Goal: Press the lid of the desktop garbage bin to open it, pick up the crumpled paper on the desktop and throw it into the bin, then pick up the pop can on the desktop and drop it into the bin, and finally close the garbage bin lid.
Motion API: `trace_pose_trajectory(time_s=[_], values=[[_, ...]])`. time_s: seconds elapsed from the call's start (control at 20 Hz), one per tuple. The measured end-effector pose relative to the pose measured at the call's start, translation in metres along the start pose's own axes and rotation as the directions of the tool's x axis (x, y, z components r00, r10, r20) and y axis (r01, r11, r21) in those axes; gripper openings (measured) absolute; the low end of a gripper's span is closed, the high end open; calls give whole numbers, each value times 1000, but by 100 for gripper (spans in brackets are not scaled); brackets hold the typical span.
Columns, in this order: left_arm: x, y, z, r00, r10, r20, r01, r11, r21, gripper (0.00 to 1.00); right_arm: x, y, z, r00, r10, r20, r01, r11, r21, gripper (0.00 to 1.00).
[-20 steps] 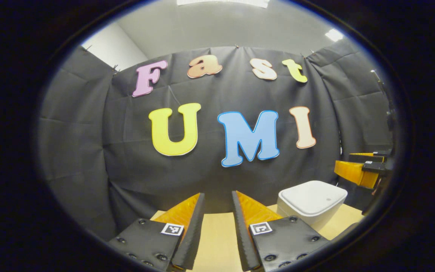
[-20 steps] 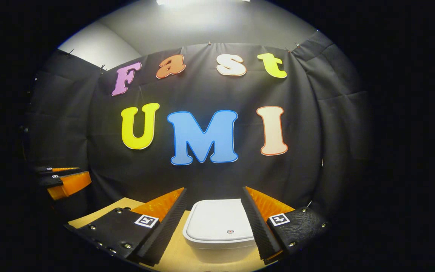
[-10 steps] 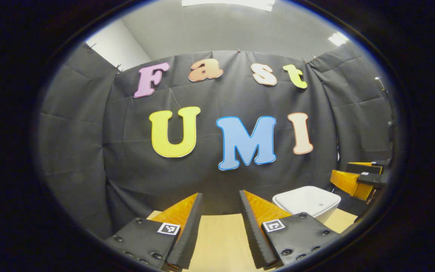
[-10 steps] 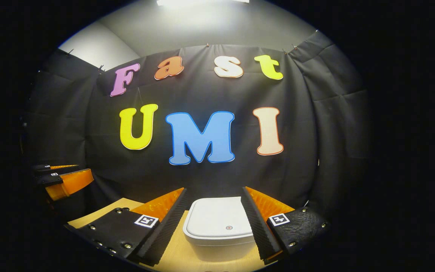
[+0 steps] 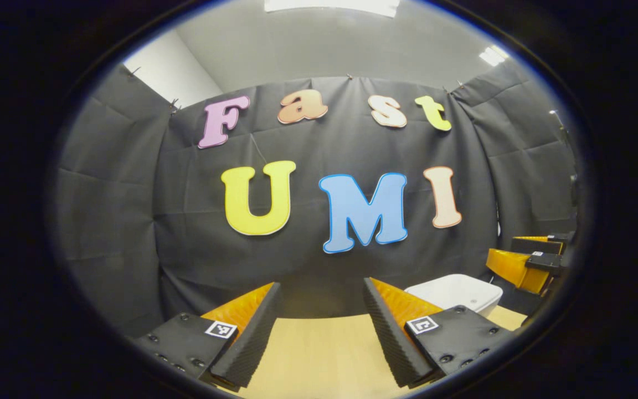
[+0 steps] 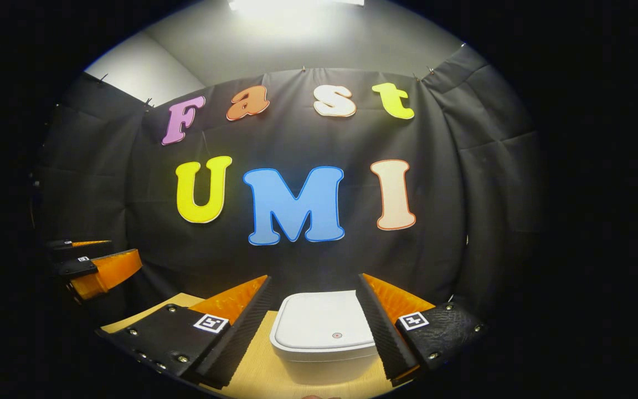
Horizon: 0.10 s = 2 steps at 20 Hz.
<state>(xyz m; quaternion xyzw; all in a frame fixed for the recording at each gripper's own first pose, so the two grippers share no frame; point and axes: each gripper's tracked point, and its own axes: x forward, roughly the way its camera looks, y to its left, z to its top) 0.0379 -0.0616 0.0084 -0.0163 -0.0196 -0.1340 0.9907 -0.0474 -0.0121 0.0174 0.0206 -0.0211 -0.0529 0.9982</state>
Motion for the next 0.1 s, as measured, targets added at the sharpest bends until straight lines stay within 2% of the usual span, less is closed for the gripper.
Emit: trace_pose_trajectory(time_s=[0.05, 0.1], values=[[0, 1, -1, 1000, 2, 2, -2, 1000, 1, 99, 0, -1, 0, 1000, -2, 0, 2, 1000, 1, 100], [0, 1, -1, 1000, 3, 2, -3, 1000, 2, 99, 0, 0, -1, 1000, -2, 0, 2, 1000, 6, 96]])
